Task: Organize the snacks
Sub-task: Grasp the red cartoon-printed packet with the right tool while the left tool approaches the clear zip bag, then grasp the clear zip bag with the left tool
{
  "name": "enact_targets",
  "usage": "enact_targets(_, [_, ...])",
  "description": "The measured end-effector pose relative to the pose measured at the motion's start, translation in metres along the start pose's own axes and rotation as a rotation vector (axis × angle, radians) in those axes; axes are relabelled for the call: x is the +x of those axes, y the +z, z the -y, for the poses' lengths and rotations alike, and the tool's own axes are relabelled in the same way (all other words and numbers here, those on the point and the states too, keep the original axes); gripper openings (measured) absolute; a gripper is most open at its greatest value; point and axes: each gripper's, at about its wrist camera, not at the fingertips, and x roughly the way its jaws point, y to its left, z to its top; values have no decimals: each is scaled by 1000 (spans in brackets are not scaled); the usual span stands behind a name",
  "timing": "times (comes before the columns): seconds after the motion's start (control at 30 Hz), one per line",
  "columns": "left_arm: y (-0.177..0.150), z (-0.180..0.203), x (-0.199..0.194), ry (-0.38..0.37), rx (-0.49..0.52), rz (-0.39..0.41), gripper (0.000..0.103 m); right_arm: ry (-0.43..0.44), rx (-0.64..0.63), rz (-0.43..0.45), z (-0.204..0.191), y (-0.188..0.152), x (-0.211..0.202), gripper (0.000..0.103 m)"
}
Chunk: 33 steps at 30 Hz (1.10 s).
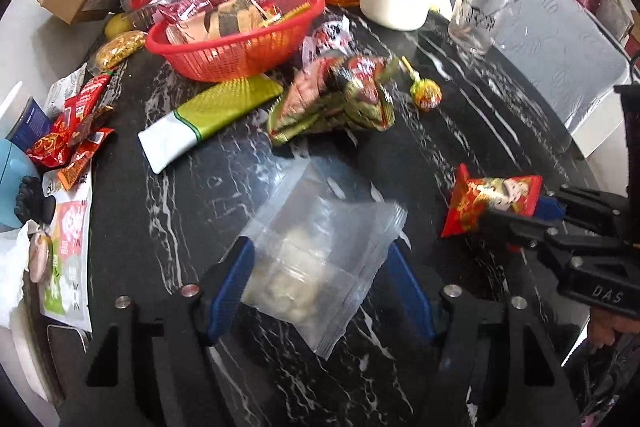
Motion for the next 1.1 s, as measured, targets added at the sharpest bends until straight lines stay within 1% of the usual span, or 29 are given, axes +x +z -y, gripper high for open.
enact_targets(0.07, [-2,1,13,-20,-8,-67,74,-4,6,1,3,-2,-2,31])
enact_targets(0.13, [-5,3,13,21,11,-40,76,-6,13,3,4,-4,-4,31])
enact_targets(0.17, [-6,4,14,27,21,-38,76,-6,14,4,5,-4,-5,31])
enact_targets(0.27, [-6,1,13,16,3,-16,76,-13,14,9,6,-5,-7,31])
enact_targets(0.47, [-5,-8,13,-10,-65,31,75,-11,14,8,5,-6,-6,31])
enact_targets(0.5, [-6,-9,13,-6,-70,42,70,-10,13,8,4,-5,-5,31])
enact_targets(0.53, [-7,-8,14,6,-68,50,57,-10,10,9,4,-5,-6,31])
enact_targets(0.57, [-7,-7,13,21,-61,55,53,-10,8,9,3,-5,-5,31])
enact_targets(0.63, [-8,-8,11,-5,-68,61,35,-10,5,10,2,-5,-5,31])
enact_targets(0.67, [-8,-10,11,-35,-81,59,32,-9,5,10,2,-5,-5,31])
enact_targets(0.73, [-10,-10,9,-59,-87,60,31,-1,9,9,3,-5,-3,31])
enact_targets(0.83, [-14,-4,4,-51,-67,72,31,13,14,9,3,-5,-2,31])
enact_targets(1.1, [-19,3,-14,-94,-89,95,30,26,18,15,1,-7,-6,31])
